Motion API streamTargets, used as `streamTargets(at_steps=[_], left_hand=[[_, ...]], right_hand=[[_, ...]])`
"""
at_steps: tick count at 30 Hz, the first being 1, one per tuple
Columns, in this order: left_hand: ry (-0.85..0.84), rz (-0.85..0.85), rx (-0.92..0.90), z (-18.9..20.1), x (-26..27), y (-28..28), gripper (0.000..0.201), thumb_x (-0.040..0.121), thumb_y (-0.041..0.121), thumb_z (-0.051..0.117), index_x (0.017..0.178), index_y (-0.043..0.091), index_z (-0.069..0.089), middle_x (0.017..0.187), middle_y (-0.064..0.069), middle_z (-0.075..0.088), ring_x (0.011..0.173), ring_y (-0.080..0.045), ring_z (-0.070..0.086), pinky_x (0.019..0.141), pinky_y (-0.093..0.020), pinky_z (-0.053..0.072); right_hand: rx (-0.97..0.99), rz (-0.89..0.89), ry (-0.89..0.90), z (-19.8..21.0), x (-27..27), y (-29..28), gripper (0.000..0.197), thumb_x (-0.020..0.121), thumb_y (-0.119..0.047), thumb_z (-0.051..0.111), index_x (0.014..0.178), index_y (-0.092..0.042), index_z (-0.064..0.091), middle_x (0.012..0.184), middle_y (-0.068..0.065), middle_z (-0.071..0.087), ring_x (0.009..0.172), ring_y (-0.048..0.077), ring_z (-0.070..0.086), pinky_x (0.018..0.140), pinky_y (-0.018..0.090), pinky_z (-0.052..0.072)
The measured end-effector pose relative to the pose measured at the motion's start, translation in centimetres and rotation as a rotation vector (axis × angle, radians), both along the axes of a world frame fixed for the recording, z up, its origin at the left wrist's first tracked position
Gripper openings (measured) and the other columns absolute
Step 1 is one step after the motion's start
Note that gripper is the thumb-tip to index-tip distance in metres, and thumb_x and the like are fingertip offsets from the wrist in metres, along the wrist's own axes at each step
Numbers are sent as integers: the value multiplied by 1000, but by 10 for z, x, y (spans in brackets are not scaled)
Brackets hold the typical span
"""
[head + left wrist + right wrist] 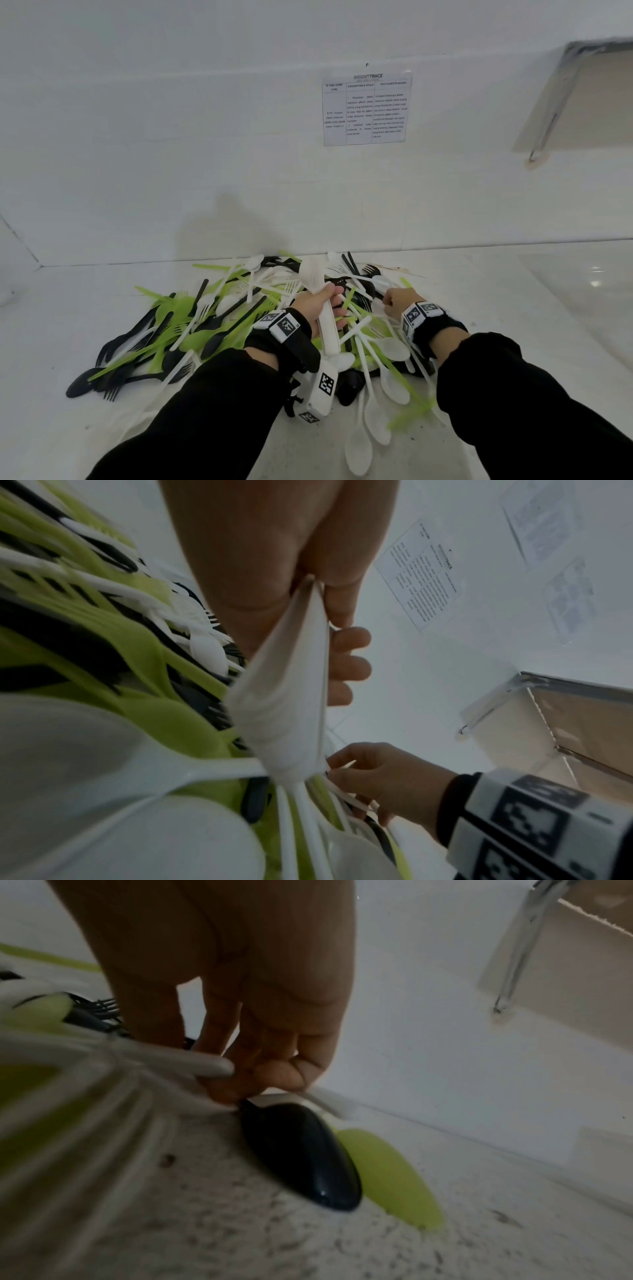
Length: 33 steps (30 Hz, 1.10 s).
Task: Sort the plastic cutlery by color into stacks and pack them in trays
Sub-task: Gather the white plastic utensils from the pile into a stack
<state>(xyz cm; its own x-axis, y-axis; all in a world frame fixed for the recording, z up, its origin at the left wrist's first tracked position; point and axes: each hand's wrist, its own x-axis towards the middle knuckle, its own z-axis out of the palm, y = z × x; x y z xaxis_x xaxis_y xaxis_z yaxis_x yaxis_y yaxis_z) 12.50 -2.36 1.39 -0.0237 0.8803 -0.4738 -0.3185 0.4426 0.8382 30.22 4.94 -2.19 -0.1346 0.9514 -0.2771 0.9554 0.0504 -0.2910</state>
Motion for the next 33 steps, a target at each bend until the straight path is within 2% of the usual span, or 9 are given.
streamTargets(at_steps=[5, 9, 11, 13, 17, 25, 28, 31, 33], left_hand=[[9, -20, -18, -1, -3, 6, 22, 99, 21, 45, 85, 8, 57, 46, 3, 53, 44, -14, 53, 57, -31, 47], [8, -23, -20, -2, -6, 10, 23, 99, 21, 45, 84, 7, 56, 46, 2, 52, 43, -14, 51, 54, -28, 48], [-4, -22, -20, -1, -6, 11, 23, 100, 20, 43, 84, 7, 55, 45, 2, 51, 42, -14, 48, 51, -25, 45], [-9, -24, -20, -1, -6, 12, 24, 100, 20, 42, 83, 7, 54, 43, 3, 50, 38, -12, 47, 47, -22, 43], [-11, -6, -19, 1, -6, 12, 26, 100, 20, 41, 82, 8, 54, 41, 3, 50, 33, -10, 45, 52, -25, 39], [11, 13, -16, -2, -11, 6, 25, 100, 19, 43, 80, 8, 54, 41, 4, 51, 33, -11, 46, 47, -21, 42], [12, 32, -13, -3, -12, 2, 24, 99, 17, 45, 79, 7, 55, 41, 2, 51, 32, -11, 45, 48, -22, 40], [30, 41, -10, -4, -12, 0, 21, 97, 15, 48, 80, 6, 56, 42, 2, 51, 33, -12, 46, 43, -19, 43], [29, 47, -6, -4, -12, -2, 20, 97, 15, 48, 80, 7, 56, 43, 2, 52, 33, -12, 47, 43, -19, 43]], right_hand=[[0, 23, -17, 13, 3, 4, 15, 93, -24, 47, 93, -12, 54, 98, 12, 58, 91, 24, 54, 73, 25, 38], [90, 1, 201, 31, 13, 6, 16, 95, -10, 41, 103, -19, 51, 98, 14, 51, 83, 22, 48, 82, 33, 46], [73, 26, 249, 38, 19, 11, 39, 89, 2, 41, 120, -18, 56, 102, 18, 57, 66, 19, 53, 60, 17, 48], [152, -45, 459, 43, 23, 13, 39, 86, 2, 49, 121, -15, 58, 93, 10, 60, 47, 2, 54, 51, 7, 43], [82, -199, 893, 60, 19, 6, 10, 90, -12, 58, 97, -7, 53, 67, 7, 57, 49, 17, 47, 44, 22, 42], [-409, -62, 286, 64, 1, -40, 33, 92, -16, 40, 66, -6, 57, 45, -3, 59, 32, 7, 39, 32, 12, 28], [-576, 2, 36, 52, -2, -58, 46, 96, -33, 38, 63, -9, 60, 39, -5, 58, 35, 4, 47, 44, 12, 36], [-305, 93, -285, 47, 1, -69, 67, 88, -68, 32, 71, -11, 63, 65, -3, 61, 68, 12, 55, 72, 22, 42], [-35, 142, -288, 46, 2, -69, 65, 87, -67, 34, 91, -8, 61, 86, 3, 58, 79, 18, 55, 71, 27, 43]])
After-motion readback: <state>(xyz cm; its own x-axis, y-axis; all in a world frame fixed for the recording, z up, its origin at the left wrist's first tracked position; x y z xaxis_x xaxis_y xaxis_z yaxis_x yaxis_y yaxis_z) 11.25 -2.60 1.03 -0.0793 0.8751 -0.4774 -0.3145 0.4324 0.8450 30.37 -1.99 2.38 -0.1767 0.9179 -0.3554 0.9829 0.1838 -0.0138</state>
